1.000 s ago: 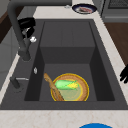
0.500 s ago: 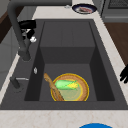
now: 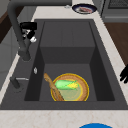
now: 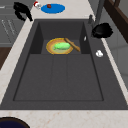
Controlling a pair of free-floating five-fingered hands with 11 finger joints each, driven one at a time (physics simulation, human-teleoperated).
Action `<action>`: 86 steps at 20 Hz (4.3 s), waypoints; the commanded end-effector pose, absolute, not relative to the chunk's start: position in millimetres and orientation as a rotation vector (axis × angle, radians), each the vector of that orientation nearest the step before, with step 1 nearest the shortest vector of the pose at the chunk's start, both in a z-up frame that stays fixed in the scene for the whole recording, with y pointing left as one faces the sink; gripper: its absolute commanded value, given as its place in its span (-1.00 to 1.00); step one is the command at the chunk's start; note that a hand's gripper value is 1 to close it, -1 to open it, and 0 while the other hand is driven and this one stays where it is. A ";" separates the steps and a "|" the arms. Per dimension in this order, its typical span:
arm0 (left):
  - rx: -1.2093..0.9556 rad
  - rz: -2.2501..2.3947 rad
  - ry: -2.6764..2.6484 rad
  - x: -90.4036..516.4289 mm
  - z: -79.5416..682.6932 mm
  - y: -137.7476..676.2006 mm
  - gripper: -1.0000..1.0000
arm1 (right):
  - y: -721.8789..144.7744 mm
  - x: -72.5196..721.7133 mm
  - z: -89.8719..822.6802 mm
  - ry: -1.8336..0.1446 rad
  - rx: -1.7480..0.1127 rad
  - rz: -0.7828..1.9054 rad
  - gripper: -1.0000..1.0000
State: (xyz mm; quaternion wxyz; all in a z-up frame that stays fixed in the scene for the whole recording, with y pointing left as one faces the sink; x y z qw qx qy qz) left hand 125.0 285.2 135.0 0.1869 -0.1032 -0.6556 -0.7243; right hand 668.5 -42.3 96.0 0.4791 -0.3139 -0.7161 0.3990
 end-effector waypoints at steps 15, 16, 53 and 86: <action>-0.291 -2.039 -1.846 125.0 135.0 285.2 0.00 | -47.2 668.7 101.8 -1.762 -0.722 0.893 -1.00; -0.291 -2.039 -1.846 125.0 135.0 285.2 0.00 | -48.0 668.1 106.1 -1.735 -0.724 0.939 -1.00; -0.291 -2.039 -1.846 125.0 135.0 285.2 0.00 | 16.5 667.9 145.5 -0.967 -0.817 1.443 -1.00; -0.291 -2.039 -1.846 125.0 135.0 285.2 0.00 | -24.0 629.4 80.4 -1.528 -1.108 0.927 1.00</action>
